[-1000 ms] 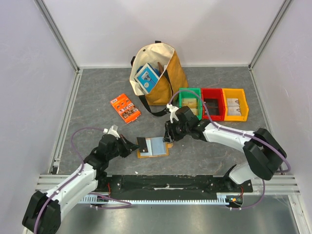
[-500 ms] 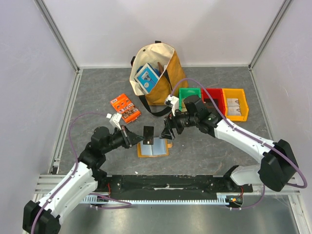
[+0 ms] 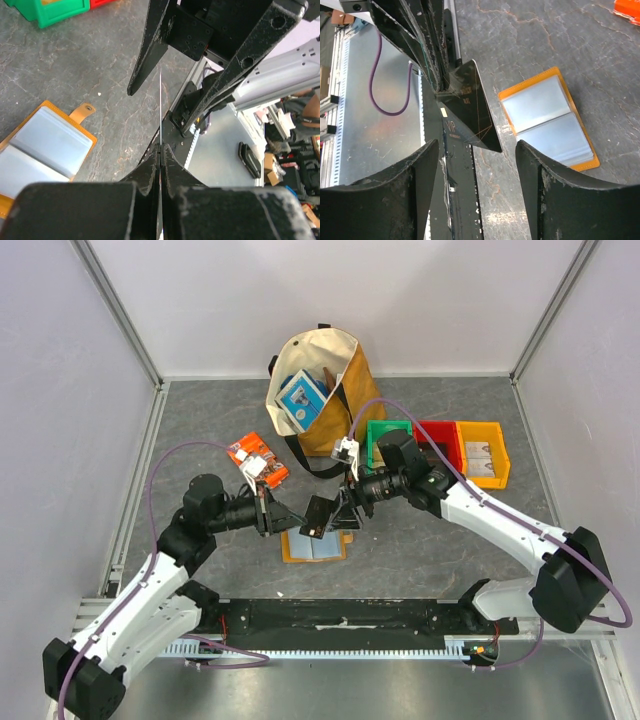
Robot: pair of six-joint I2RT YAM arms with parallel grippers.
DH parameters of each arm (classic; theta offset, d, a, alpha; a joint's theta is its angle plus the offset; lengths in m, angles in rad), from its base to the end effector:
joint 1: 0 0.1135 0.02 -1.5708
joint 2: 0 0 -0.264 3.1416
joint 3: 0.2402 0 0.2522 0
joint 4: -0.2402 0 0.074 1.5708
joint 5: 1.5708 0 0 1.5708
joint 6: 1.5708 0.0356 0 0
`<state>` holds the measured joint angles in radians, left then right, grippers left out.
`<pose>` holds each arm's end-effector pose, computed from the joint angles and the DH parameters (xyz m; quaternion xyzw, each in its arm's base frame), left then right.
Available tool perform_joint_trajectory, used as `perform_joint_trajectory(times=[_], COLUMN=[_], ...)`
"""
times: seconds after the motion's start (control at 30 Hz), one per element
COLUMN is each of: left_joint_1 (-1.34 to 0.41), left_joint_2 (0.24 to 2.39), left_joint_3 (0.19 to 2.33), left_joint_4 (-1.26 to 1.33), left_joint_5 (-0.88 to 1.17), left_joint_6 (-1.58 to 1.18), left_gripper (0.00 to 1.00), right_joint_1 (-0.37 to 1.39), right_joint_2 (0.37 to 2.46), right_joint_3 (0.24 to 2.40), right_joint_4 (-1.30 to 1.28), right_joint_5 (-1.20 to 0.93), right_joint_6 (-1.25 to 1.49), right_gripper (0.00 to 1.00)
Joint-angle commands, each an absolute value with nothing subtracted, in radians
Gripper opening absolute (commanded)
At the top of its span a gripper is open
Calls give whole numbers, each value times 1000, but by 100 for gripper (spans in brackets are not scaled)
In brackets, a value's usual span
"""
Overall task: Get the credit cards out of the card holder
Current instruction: Place the credit card in the storage box.
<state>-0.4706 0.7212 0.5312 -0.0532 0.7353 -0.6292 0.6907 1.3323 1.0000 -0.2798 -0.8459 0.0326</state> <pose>0.1416 -0.0988 0.2763 0.1625 0.7503 -0.5418 0.3422 0.2055 0.2044 0.2908 -0.4406 0.7045 0.4894 0.2645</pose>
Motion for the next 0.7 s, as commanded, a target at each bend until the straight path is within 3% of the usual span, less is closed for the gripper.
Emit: perform_joint_trajectory(times=[0.0,0.13,0.27,0.37,0.47,0.6,0.67], left_joint_1=[-466,-465,-465,-466,-466,-465,-465], left_joint_2=[749,773,785,795,813,834,836], left_joint_3=[606,626,643,656,673,701,718], left_joint_4=[-127,-149,-193,-218,-241,-262,-281], left_joint_5=[837,888,908,910,911,881,823], left_joint_6=[-497,-462,-422,-384,-353,-327,-321], left_gripper=[2,2,2,2,2,3,15], right_joint_1=[683,675,669,666,661,643,626], right_joint_2=[1313,1316,1319,1319,1318,1302,1292], right_joint_3=[1043,1048,1049,1048,1042,1025,1017], right_joint_4=[-278,-278,-276,-276,-276,-275,-275], right_joint_5=[-917,-940,-951,-960,-963,-963,-930], right_joint_6=[9,9,9,8,9,17,35], right_gripper=[68,59,44,25,0,0,0])
